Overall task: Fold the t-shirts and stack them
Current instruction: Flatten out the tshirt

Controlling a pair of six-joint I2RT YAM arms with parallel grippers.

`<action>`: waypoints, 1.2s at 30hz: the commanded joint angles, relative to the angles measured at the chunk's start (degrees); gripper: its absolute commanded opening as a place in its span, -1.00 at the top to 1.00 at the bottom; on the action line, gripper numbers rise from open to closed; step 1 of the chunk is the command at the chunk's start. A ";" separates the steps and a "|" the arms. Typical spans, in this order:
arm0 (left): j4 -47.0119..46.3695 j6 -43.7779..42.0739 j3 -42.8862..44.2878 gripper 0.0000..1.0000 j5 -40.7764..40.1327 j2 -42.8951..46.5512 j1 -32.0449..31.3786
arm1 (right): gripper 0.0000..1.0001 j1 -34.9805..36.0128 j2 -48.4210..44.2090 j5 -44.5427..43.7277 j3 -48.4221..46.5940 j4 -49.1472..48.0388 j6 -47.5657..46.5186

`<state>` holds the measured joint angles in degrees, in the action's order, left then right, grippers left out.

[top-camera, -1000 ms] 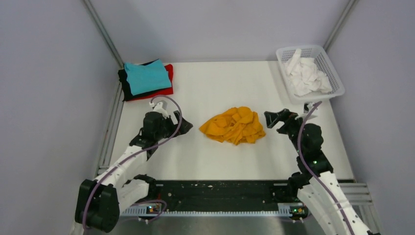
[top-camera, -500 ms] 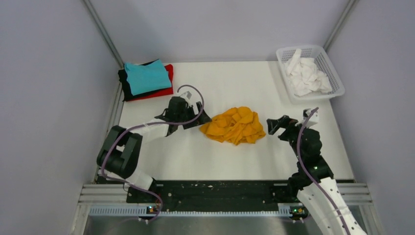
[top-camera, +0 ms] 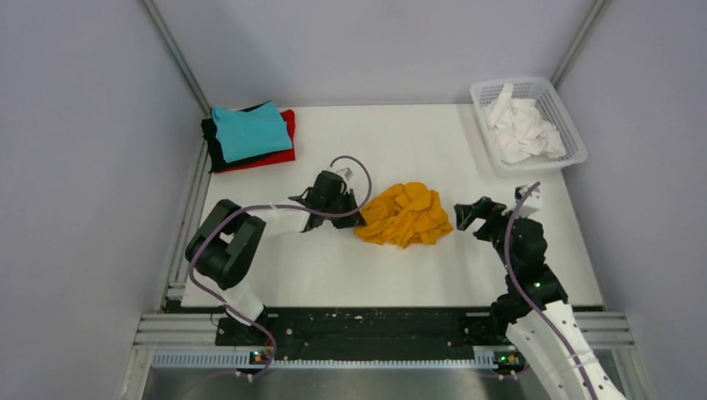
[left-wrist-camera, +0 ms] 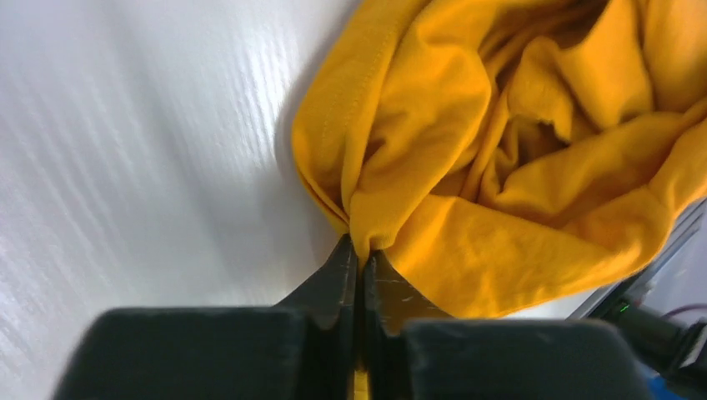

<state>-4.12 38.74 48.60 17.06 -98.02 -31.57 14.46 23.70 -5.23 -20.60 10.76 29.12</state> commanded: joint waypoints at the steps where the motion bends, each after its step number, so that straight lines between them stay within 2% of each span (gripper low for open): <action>1: 1.74 -0.28 1.88 1.00 -1.45 0.64 -1.65 | -0.97 -0.22 1.11 -0.40 -0.99 -0.68 -0.47; 6: 3.48 -1.45 -1.74 1.00 -7.65 9.12 -1.61 | -0.97 -0.31 6.45 -0.64 -2.48 1.98 0.01; 11: 5.06 -2.40 -4.61 1.00 -10.54 15.13 -1.60 | -0.94 -0.29 17.37 -0.16 -4.37 2.58 2.36; 14: 4.57 -2.49 -5.30 1.00 -9.38 15.92 -1.59 | -0.79 -0.29 24.64 2.09 -6.05 1.22 2.89; 21: 2.29 -2.64 -5.87 1.00 -8.10 16.40 -1.58 | -0.44 -0.26 39.90 11.20 -8.11 -9.18 3.11; 24: 1.64 -2.67 -6.43 1.00 -8.05 16.79 -1.61 | -0.35 -0.21 45.45 13.76 -8.77 -15.17 4.17; 29: 1.44 -2.62 -6.75 1.00 -8.45 17.05 -1.61 | -0.22 1.51 54.89 15.87 -10.90 -18.46 4.70; 33: 1.31 -2.64 -6.75 1.00 -8.34 16.70 -1.61 | 0.01 2.59 60.06 16.09 -11.16 -21.75 5.57; 36: 1.29 -2.78 -6.54 1.00 -8.14 16.51 -1.58 | 0.45 2.83 61.84 15.59 -11.94 -23.61 5.52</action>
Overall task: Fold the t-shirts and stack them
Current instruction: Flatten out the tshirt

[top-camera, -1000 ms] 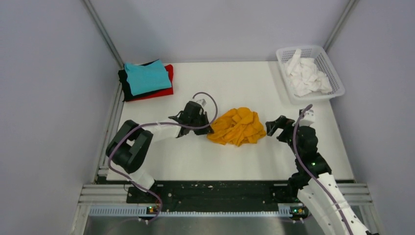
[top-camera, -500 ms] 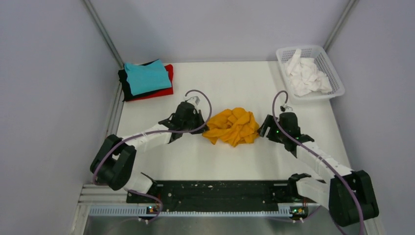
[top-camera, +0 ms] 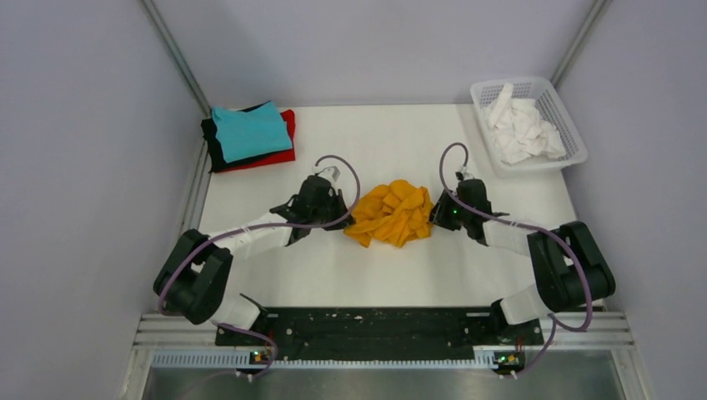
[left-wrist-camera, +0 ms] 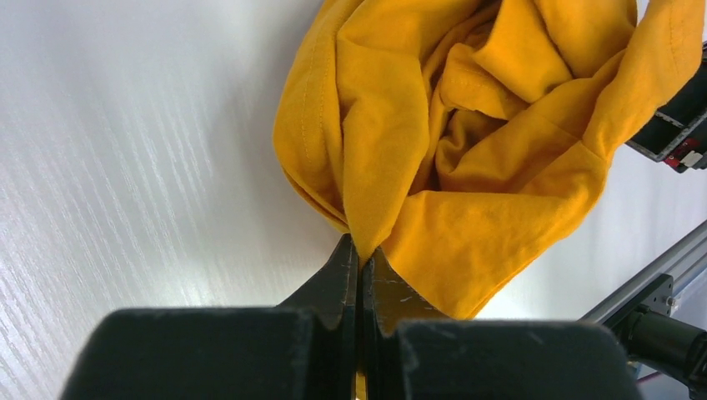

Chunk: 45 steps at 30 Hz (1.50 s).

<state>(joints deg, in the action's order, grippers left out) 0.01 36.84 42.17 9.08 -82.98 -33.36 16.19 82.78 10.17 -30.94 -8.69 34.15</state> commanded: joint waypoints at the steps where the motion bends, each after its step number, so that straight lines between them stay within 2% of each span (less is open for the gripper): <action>1: -2.44 -0.96 -0.03 1.00 -0.51 1.55 0.26 | 0.65 1.07 2.31 -0.38 -2.36 -4.07 0.02; 3: -0.55 -1.53 1.08 1.00 -2.49 2.14 0.38 | 1.00 1.13 -0.31 -4.26 -4.48 -1.55 -1.61; 7: 8.55 -3.46 6.51 1.00 -12.25 7.72 0.64 | 1.00 1.12 -12.10 -17.04 -10.56 7.81 -6.92; 11: 11.92 -6.51 11.59 1.00 -20.70 18.88 0.71 | 1.00 1.10 -27.43 -27.82 -16.05 12.76 -13.32; 16: 11.31 -10.89 15.75 1.00 -29.92 31.35 0.80 | 1.00 1.10 -41.61 -30.70 -24.44 16.50 -20.78; 21: 10.40 -13.65 19.61 1.00 -30.64 40.23 0.84 | 1.00 1.08 -48.94 -32.03 -29.66 17.03 -21.80; 23: 10.84 -14.68 20.90 1.00 -30.95 42.25 0.82 | 1.00 1.09 -49.78 -30.07 -31.23 17.11 -21.69; 28: 8.39 -16.64 19.99 1.00 -26.58 42.64 0.82 | 1.00 1.11 -45.76 -18.39 -33.31 17.26 -19.96; 33: 9.65 -18.43 22.30 1.00 -33.65 36.23 0.81 | 1.00 1.11 -39.92 -21.35 -34.28 15.21 -20.88; 36: 11.60 -18.75 24.78 1.00 -35.37 34.26 0.80 | 1.00 1.10 -37.97 -19.51 -35.50 14.76 -20.92; 45: 12.58 -16.02 20.20 1.00 -31.94 42.39 0.77 | 1.00 1.05 -42.13 -16.50 -34.41 17.29 -20.43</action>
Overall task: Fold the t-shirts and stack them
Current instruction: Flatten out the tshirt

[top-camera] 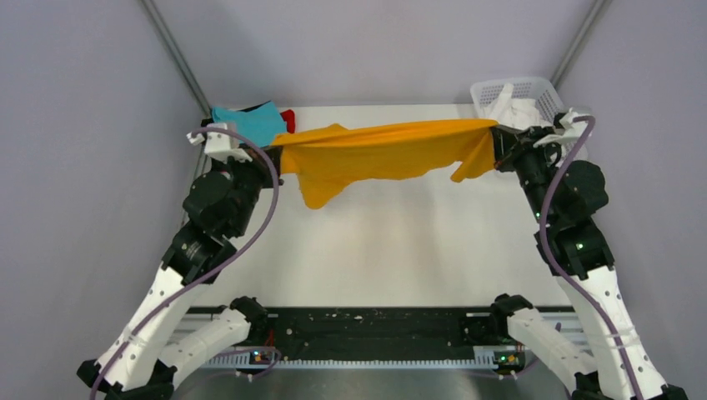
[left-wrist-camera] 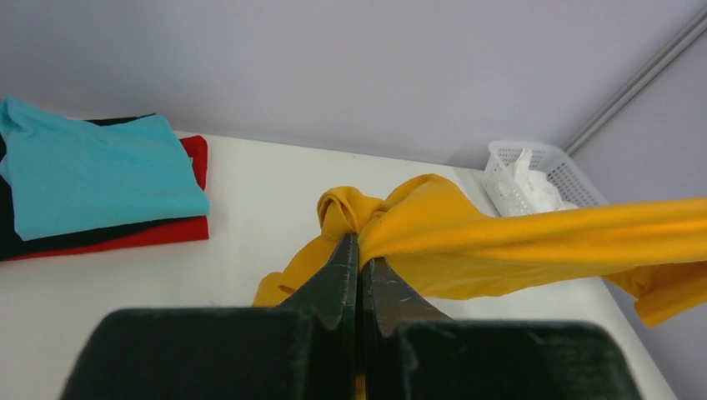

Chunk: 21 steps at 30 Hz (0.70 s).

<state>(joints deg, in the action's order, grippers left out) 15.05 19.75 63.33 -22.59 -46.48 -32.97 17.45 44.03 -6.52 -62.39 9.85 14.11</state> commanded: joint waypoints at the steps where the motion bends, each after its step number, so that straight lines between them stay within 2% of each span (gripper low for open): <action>1: -2.36 1.20 -1.39 1.00 0.21 6.83 0.43 | 1.00 -0.16 -3.79 0.20 -3.09 -0.59 -0.23; 7: -2.25 0.60 -3.89 1.00 2.23 9.80 0.39 | 1.00 -0.17 -4.54 -0.17 -2.63 1.14 0.95; 10: -3.89 0.74 -6.63 1.00 -2.20 7.84 0.42 | 1.00 -0.20 -1.59 -3.62 -1.34 0.80 0.82; 13: -6.00 1.50 -10.62 0.95 -7.96 3.07 0.45 | 1.00 -0.16 3.65 -6.13 3.28 -4.57 0.52; 15: -7.29 2.71 -14.07 0.73 -14.79 -1.90 0.51 | 1.00 -0.21 9.05 -6.96 7.34 -8.98 0.63; 16: -6.93 4.26 -15.44 0.49 -18.25 -5.15 1.29 | 1.00 -0.27 12.83 -7.80 8.78 -11.18 0.65; 17: -5.49 6.43 -16.10 0.01 -19.37 -8.58 3.23 | 1.00 -0.64 16.69 -8.72 8.92 -12.56 0.63; 18: -2.36 9.38 -15.78 -0.39 -16.81 -12.29 6.34 | 1.00 -1.21 21.60 -8.79 8.08 -13.15 0.57; 19: 1.24 12.94 -14.68 -0.52 -11.83 -15.85 10.84 | 0.95 -2.07 26.61 -8.41 6.59 -13.09 0.61; 20: 3.81 15.51 -13.66 -0.58 -7.50 -18.88 15.11 | 0.80 -2.75 31.50 -8.73 4.81 -12.75 1.43; 21: 5.16 17.29 -13.34 -0.64 -4.77 -21.37 18.24 | 0.45 -3.39 36.41 -9.20 2.71 -11.55 2.36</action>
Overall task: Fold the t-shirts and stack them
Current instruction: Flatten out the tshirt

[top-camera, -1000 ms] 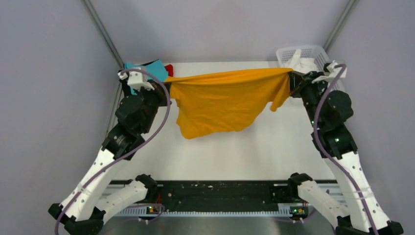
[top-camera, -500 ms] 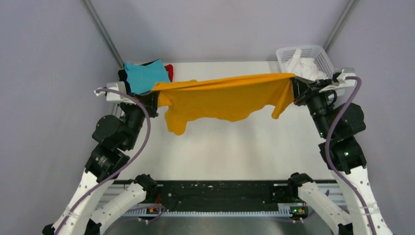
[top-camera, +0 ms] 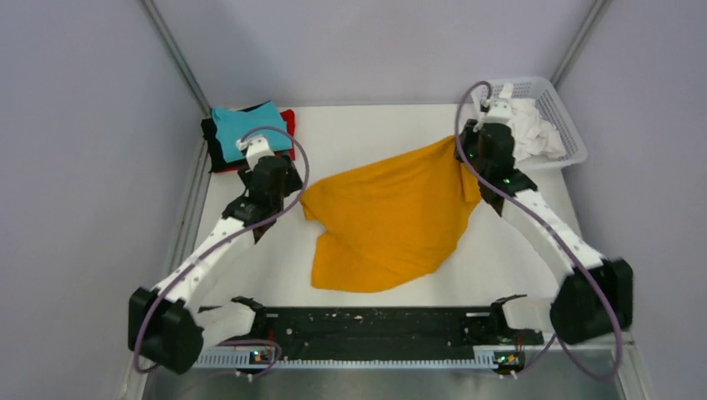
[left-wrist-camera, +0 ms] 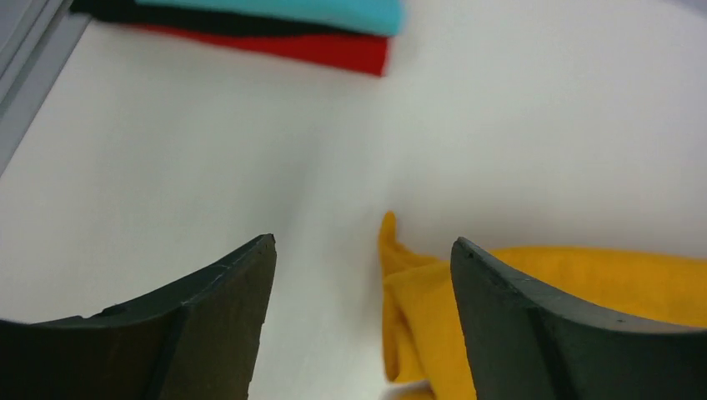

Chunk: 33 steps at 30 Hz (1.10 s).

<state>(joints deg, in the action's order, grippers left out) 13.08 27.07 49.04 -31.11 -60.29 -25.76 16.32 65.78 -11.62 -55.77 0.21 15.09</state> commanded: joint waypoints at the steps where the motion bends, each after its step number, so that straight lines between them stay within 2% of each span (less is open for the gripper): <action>1: 8.01 11.09 1.23 -0.71 4.73 -9.49 13.00 | 0.11 -2.63 18.63 -3.90 -6.35 0.21 2.30; 3: 8.67 11.61 1.66 -0.85 4.95 -11.60 14.21 | -0.16 -2.62 24.49 -2.93 -9.35 2.76 3.10; 4: 8.13 11.38 1.54 -0.90 5.40 -11.69 14.28 | -0.35 -2.61 25.68 -1.68 -9.54 2.31 3.12; 6: 6.23 10.52 1.12 -0.96 7.38 -11.06 14.33 | -0.59 -2.57 26.26 1.25 -9.32 0.98 2.88; 10: 2.40 9.17 -0.07 -0.98 14.94 -9.97 14.33 | -0.67 -2.14 23.30 3.12 -8.86 3.06 3.24; 13: 0.20 8.56 -0.39 -0.98 25.72 -10.91 14.29 | -0.96 -0.32 19.55 7.59 -6.18 5.60 4.47; 16: -3.00 9.18 -1.27 -0.98 36.28 -12.86 14.24 | -0.98 3.85 15.77 14.50 0.59 3.87 5.80; 18: -3.91 9.62 -1.82 -0.98 39.93 -14.38 14.24 | -0.98 7.33 14.11 17.73 6.81 2.58 7.86; 20: -3.67 9.89 -2.63 -0.98 40.54 -15.00 14.24 | -0.98 11.81 12.85 18.68 11.32 1.20 10.23; 23: -3.36 11.03 -5.61 -0.98 37.42 -14.63 14.24 | -0.98 22.31 11.83 18.28 13.41 -1.84 10.90; 25: -3.50 12.43 -7.61 -0.98 35.31 -13.90 14.24 | -0.98 31.64 13.29 16.15 10.59 -1.62 8.57; 29: -1.78 14.80 -9.04 -0.98 29.64 -13.33 14.29 | -0.97 45.75 22.69 11.89 2.39 -1.37 2.48; 31: -0.80 15.07 -9.25 -0.98 26.70 -12.98 14.33 | -0.97 50.63 28.96 13.65 -2.74 -1.03 -0.79; 33: -0.08 15.02 -9.33 -0.98 25.43 -12.72 14.46 | -0.90 53.08 35.46 14.51 -8.89 3.83 -1.95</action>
<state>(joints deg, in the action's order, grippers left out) 13.13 40.53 39.94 -0.08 -75.11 -11.46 64.29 92.18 2.74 -55.16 1.50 18.70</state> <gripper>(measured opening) 0.990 0.977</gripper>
